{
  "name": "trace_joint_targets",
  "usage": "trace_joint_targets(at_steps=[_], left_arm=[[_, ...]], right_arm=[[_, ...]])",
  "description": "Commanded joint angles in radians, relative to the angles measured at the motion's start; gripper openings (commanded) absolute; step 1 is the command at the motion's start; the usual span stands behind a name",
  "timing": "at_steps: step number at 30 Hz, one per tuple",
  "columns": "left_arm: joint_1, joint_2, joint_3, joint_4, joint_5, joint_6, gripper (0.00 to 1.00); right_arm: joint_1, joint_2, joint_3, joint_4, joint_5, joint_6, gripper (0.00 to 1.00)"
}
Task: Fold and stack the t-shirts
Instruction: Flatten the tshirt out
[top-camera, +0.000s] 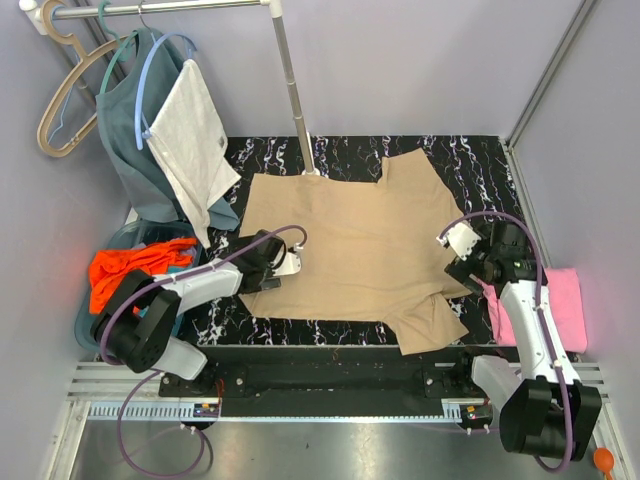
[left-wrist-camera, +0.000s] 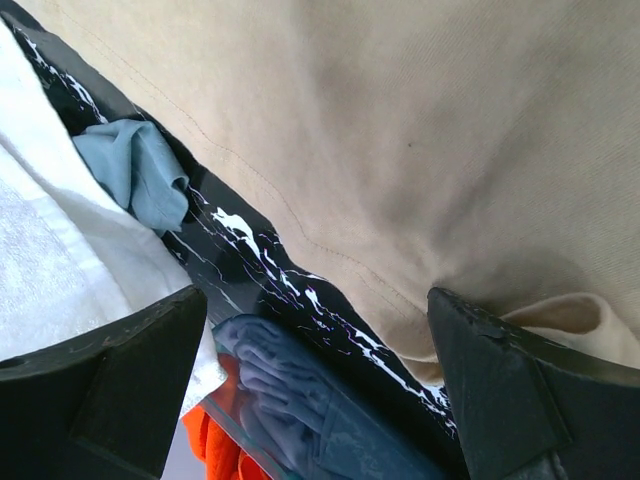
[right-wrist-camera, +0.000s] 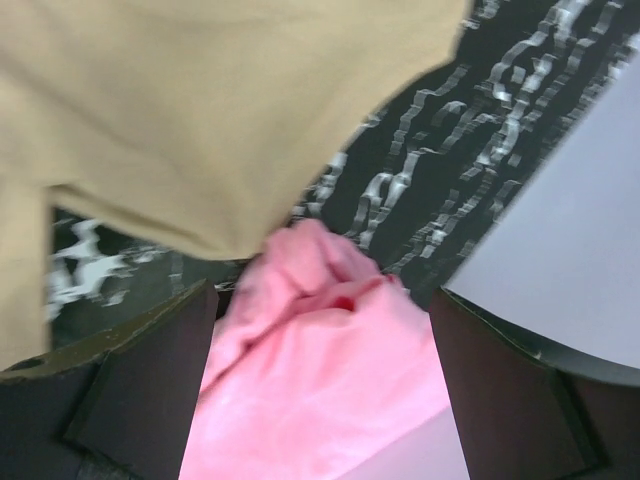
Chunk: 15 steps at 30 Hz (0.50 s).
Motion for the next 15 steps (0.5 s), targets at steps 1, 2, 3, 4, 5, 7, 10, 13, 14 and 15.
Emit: trace_joint_targets(at_steps=[1, 2, 3, 4, 5, 7, 10, 13, 14, 15], left_arm=[[-0.004, 0.001, 0.065, 0.008, 0.027, -0.028, 0.99], [-0.004, 0.009, 0.070, 0.011, 0.028, -0.034, 0.99], [-0.004, 0.022, 0.076, 0.013, 0.030, -0.038, 0.99], [-0.004, 0.030, 0.088, 0.013, 0.038, -0.043, 0.99], [-0.004, 0.044, 0.094, 0.013, 0.041, -0.052, 0.99], [-0.004, 0.059, 0.110, 0.013, 0.048, -0.061, 0.99], [-0.004, 0.082, 0.125, 0.014, 0.048, -0.067, 0.99], [-0.004, 0.099, 0.139, 0.014, 0.042, -0.071, 0.99], [-0.004, 0.107, 0.141, 0.016, 0.042, -0.071, 0.99], [-0.004, 0.108, 0.142, 0.016, 0.036, -0.071, 0.99]], right_arm=[[0.012, -0.047, 0.026, -0.182, -0.200, 0.042, 0.96], [0.015, -0.054, 0.026, -0.196, -0.216, 0.039, 0.96], [0.021, -0.056, 0.023, -0.222, -0.228, 0.038, 0.96], [0.024, -0.059, 0.022, -0.230, -0.251, 0.038, 0.96], [0.026, -0.062, 0.019, -0.241, -0.262, 0.039, 0.96], [0.042, -0.067, 0.003, -0.256, -0.282, 0.045, 0.96], [0.071, -0.074, -0.027, -0.248, -0.288, 0.053, 0.96], [0.116, -0.074, -0.054, -0.224, -0.287, 0.076, 0.97], [0.119, -0.071, -0.058, -0.219, -0.285, 0.085, 0.96], [0.150, -0.068, -0.058, -0.219, -0.284, 0.094, 0.96]])
